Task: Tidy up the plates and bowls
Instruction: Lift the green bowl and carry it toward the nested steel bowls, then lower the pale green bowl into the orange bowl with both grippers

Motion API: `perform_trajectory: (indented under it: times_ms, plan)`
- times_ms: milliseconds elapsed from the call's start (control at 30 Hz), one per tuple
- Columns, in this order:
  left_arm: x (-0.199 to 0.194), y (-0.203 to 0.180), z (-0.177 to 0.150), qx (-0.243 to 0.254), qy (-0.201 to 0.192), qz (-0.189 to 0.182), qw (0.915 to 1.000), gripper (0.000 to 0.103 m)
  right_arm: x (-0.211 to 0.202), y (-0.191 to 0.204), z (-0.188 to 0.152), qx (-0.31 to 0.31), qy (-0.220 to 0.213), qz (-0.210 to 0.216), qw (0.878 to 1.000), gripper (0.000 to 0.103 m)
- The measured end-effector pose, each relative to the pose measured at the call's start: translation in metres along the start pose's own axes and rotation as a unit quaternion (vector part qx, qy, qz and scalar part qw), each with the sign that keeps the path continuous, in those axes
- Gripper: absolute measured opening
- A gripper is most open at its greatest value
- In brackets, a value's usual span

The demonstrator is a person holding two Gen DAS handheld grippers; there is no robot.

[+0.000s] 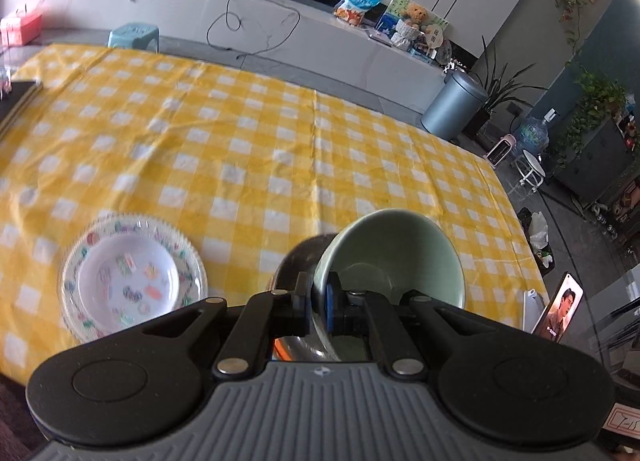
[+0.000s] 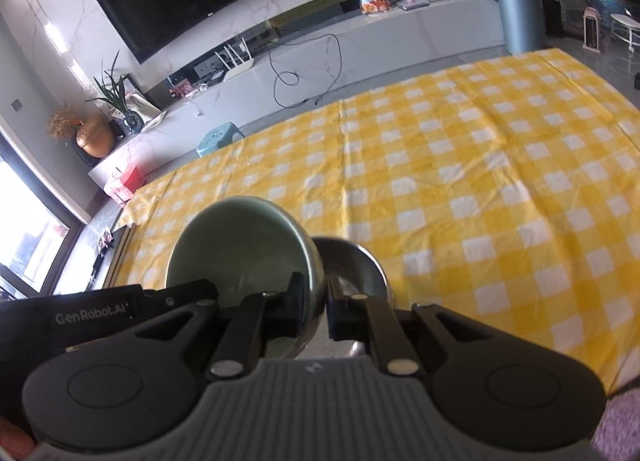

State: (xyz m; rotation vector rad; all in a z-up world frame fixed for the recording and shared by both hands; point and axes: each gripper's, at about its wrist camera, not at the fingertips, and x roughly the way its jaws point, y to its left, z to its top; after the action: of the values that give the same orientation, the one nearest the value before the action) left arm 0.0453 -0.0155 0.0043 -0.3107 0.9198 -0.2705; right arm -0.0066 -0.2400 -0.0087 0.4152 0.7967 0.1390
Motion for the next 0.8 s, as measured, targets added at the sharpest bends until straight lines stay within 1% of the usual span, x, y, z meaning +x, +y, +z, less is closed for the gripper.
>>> perform_trajectory:
  times_ms: [100,267,567,667,800]
  plan:
    - [0.007,0.005,-0.007,-0.015,0.015,-0.012,0.9997,0.007,0.001,-0.005,-0.007,0.012,0.007,-0.012,1.000,0.008]
    - [0.016,0.006,-0.011,-0.015,0.025,-0.016,0.9994,0.007,0.004,-0.010,-0.010,0.019,0.010,-0.032,0.999,0.008]
    - [0.029,-0.002,-0.010,0.011,0.042,0.010,0.9990,0.008,0.020,-0.013,-0.009,0.014,0.026,-0.047,0.998,0.007]
    - [0.033,-0.006,-0.010,0.029,0.046,0.022,0.9983,0.008,0.025,-0.014,-0.010,0.007,0.033,-0.049,0.998,0.007]
    - [0.038,-0.006,-0.008,0.040,0.054,0.029,0.9973,0.008,0.031,-0.010,-0.009,-0.013,0.036,-0.060,0.997,0.006]
